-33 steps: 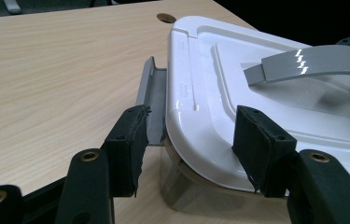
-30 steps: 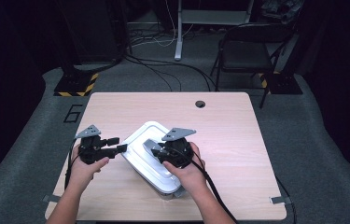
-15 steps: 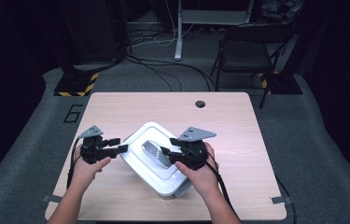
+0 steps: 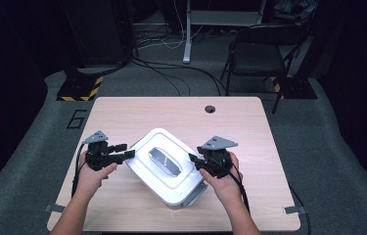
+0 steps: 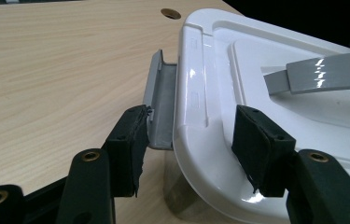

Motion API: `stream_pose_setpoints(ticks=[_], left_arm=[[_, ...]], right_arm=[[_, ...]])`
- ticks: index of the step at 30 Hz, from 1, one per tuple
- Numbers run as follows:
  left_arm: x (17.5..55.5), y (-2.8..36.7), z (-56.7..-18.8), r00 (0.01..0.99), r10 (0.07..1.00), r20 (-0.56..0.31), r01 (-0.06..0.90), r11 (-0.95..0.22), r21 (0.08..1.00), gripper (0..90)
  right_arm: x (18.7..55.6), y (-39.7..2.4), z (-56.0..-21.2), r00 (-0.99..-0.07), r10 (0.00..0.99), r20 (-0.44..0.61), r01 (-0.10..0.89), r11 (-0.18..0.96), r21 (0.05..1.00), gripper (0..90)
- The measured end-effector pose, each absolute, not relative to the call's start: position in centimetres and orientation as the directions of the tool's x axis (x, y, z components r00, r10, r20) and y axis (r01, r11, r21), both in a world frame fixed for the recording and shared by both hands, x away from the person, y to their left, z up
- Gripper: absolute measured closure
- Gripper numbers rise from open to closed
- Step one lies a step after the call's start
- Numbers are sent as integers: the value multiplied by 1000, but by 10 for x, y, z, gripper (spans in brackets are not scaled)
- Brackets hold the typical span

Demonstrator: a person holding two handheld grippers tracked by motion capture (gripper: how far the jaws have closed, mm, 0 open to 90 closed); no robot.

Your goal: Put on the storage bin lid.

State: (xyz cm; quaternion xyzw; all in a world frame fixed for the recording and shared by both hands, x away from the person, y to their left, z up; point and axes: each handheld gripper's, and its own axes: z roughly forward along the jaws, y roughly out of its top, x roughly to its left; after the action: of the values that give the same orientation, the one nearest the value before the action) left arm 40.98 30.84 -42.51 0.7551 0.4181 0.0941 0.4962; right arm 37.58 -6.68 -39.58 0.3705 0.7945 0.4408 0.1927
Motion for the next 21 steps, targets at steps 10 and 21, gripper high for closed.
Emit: stream_pose_setpoints(ticks=[10,21], left_arm=[[423,304,-425,636,722,-273,533,-155,831,447],[442,286,-420,649,722,-238,525,-199,828,452]], right_arm=[[382,-75,-407,-642,764,60,441,304,844,598],[381,-77,-413,-648,757,84,453,294,842,624]])
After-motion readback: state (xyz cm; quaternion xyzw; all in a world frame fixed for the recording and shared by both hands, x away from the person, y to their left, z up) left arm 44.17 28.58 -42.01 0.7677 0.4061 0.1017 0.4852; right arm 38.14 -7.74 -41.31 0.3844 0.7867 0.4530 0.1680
